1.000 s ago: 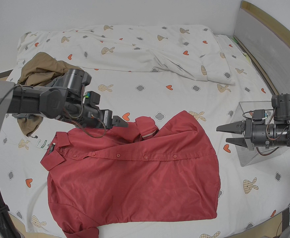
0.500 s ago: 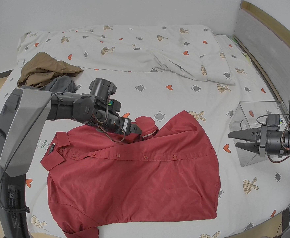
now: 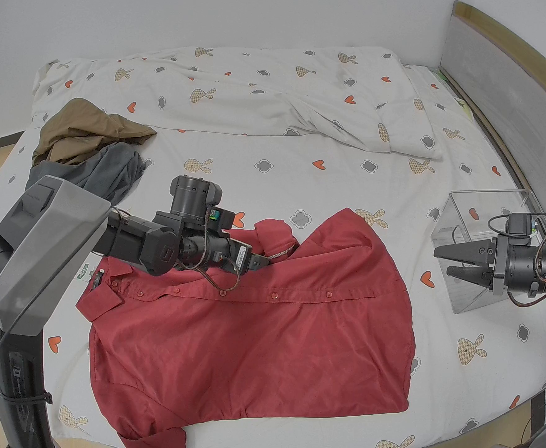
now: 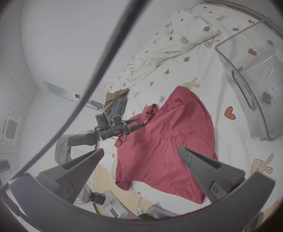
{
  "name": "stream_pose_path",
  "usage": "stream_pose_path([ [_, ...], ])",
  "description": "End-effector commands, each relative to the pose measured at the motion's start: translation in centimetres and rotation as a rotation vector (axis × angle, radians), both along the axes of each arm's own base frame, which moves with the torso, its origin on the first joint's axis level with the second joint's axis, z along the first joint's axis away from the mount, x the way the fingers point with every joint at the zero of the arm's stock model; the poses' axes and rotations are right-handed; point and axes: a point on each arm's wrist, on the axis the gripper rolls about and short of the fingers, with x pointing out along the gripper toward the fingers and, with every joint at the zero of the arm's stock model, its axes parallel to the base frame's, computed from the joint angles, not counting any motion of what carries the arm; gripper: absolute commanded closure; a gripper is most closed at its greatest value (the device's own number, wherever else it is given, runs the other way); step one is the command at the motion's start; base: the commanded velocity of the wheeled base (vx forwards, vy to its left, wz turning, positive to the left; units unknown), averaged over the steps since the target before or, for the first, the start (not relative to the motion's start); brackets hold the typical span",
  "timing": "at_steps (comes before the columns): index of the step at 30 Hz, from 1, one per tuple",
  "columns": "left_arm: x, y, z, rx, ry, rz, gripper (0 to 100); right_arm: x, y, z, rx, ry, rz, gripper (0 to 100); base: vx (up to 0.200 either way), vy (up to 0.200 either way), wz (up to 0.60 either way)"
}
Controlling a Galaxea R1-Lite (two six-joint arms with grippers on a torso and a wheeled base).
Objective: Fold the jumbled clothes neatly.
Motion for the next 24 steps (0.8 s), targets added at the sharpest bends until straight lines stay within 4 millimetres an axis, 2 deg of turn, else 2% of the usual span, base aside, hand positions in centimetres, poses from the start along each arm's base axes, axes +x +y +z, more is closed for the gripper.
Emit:
stream_pose_path([
  [1,-0.2,-0.2,0.0,0.007,-0.008,-0.005,0,-0.1,-0.1,0.0,0.003,0.001,-0.003,0,0.0,0.0,0.0],
  [10,0.9,-0.6,-0.7,0.006,-0.019,0.001,0,-0.1,-0.1,0.1,0.005,0.001,-0.004,0,0.0,0.0,0.0],
  [11,1.1,-0.7,-0.7,0.009,-0.025,0.005,100,-0.1,-0.1,0.1,0.005,0.001,-0.004,0,0.0,0.0,0.0],
  [17,2.4,-0.1,-2.1,0.104,-0.059,0.053,100,-0.5,-0.5,0.3,0.009,-0.008,-0.017,0,0.0,0.0,0.0],
  [22,3.1,0.9,-1.6,0.098,-0.074,0.082,100,-0.5,-0.7,0.2,0.022,-0.004,-0.005,0,0.0,0.0,0.0],
  [24,3.5,1.7,-0.6,0.086,-0.098,0.105,100,-0.6,-0.8,0.2,0.029,-0.002,0.004,0,0.0,0.0,0.0],
])
